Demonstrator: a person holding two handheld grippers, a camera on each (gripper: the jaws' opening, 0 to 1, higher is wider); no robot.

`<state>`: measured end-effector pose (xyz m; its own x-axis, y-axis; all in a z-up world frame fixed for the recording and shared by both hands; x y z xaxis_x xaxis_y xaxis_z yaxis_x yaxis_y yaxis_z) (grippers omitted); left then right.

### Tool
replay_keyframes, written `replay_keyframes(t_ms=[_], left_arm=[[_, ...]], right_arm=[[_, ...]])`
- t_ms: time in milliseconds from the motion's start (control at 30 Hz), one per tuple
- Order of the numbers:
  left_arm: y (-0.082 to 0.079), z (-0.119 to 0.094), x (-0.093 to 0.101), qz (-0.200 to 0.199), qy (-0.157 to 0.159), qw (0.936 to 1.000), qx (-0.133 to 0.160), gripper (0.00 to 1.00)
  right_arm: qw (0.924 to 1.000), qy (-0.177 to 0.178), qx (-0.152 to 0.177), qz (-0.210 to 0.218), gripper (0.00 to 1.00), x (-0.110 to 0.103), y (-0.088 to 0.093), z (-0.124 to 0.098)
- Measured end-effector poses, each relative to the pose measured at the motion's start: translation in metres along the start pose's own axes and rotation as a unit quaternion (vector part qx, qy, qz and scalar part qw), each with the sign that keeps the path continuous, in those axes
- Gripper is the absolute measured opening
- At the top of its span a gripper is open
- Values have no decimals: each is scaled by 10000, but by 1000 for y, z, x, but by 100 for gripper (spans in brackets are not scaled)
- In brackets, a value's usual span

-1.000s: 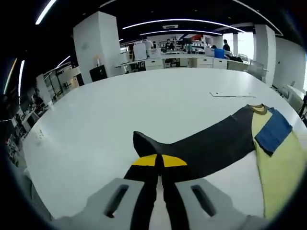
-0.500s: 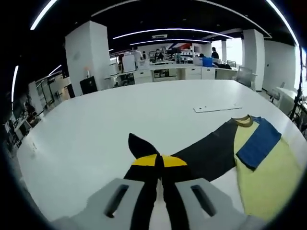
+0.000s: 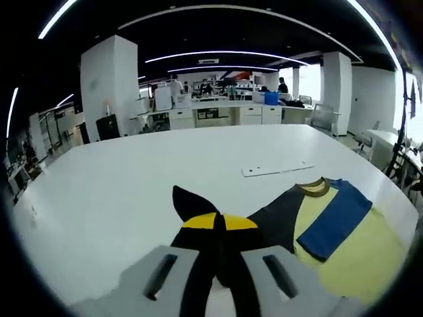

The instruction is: Fold the garment on the visible template until the final outline fits inside the template.

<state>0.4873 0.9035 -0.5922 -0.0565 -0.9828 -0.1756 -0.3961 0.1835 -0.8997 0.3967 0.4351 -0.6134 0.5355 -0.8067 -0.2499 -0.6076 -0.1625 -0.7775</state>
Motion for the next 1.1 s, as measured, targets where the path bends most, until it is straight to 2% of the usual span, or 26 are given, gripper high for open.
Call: replay_keyframes(t_ms=[300, 567, 900, 1100], left_arm=[[-13, 6, 19, -37, 257, 9996, 110, 0], [-34, 12, 40, 8, 456, 9985, 310, 0], [-56, 25, 85, -72, 824, 9951, 538, 0], [-64, 32, 102, -242, 979, 9928, 644, 0]], right_arm=[[10000, -26, 11, 6, 100, -3, 1, 2], [10000, -93, 28, -14, 100, -7, 1, 5], [9998, -65, 127, 113, 100, -7, 1, 4], [9999, -44, 116, 107, 100, -5, 3, 3]])
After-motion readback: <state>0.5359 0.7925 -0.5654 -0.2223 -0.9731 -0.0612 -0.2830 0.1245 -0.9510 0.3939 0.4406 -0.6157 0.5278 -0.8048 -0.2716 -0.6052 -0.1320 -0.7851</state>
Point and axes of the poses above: the point that each gripper's makers call its tool centre point, and the gripper's own axes: z roughly forward along the fingers, x roughly to its right, y roughly out of its underside, the point moved 5 cm from there along -z, roughly backward along the fingers, and after that the axes turned 9 degrees about z, right-handed, at the moved point
